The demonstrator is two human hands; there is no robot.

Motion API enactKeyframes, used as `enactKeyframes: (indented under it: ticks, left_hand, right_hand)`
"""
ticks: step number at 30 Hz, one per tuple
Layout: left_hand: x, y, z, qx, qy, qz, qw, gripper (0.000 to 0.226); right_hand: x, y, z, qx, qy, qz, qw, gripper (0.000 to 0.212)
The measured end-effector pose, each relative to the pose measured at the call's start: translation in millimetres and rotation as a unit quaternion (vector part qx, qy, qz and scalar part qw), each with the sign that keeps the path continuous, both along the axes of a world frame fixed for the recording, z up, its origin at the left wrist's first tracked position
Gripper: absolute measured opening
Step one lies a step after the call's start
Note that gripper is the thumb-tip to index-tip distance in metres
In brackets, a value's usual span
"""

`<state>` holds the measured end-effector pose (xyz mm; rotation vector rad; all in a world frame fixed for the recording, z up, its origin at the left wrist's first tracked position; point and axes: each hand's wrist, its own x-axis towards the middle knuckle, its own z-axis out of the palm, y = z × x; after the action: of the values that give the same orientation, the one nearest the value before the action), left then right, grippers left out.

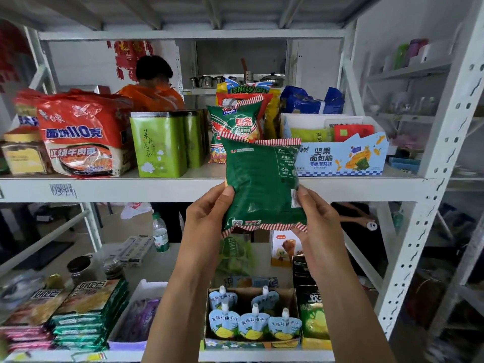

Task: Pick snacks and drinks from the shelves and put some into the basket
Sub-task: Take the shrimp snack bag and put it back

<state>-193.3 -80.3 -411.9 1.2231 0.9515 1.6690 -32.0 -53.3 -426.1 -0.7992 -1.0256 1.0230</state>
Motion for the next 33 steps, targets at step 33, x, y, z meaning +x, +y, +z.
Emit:
enactKeyframes:
  ticks: [33]
  left_hand:
    - [-8.0, -7.8, -6.4, 0.012, 0.006, -0.008, 1.0, 0.05]
  right_hand:
    - [-7.8, -21.6, 6.0, 0.105, 0.027, 0.043, 0.993, 0.041]
